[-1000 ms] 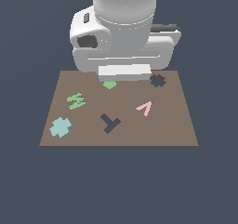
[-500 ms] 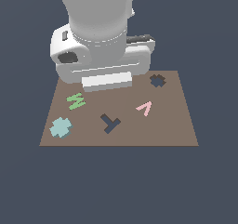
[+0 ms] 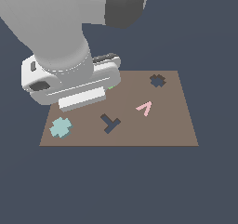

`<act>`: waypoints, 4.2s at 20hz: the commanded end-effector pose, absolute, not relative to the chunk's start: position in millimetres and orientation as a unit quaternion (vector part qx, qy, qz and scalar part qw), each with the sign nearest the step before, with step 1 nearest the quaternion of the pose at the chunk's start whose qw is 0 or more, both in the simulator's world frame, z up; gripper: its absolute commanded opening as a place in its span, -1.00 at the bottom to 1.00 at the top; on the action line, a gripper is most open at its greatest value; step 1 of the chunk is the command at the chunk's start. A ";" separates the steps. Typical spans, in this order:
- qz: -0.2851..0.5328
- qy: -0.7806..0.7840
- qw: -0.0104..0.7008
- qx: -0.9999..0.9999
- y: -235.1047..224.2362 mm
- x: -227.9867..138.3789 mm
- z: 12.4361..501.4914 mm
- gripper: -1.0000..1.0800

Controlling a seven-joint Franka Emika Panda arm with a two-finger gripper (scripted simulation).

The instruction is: Insert a designated object into the corresponding slot on a board.

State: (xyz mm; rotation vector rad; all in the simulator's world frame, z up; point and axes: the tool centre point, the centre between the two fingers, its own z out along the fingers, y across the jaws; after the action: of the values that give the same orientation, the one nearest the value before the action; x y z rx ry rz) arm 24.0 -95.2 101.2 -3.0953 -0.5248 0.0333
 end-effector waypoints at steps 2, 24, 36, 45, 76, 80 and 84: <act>0.008 -0.203 0.001 -0.979 -118.3 37.1 88.6 0.92; 0.000 -0.312 0.000 -0.950 -180.8 94.3 50.4 0.92; 0.000 -0.314 0.000 -0.950 -181.3 95.4 31.5 0.92; 0.000 -0.314 0.000 -0.949 -181.1 95.5 29.9 -1.00; 0.000 -0.546 0.000 -0.838 -51.8 109.5 35.6 -1.00; 0.000 -0.605 0.000 -0.796 -15.2 100.9 36.4 -1.00; 0.000 -0.665 0.000 -0.747 21.6 85.9 37.1 -1.00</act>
State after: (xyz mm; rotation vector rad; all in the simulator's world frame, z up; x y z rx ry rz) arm 91.8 7.6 36.5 -2.4081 -2.0177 0.0008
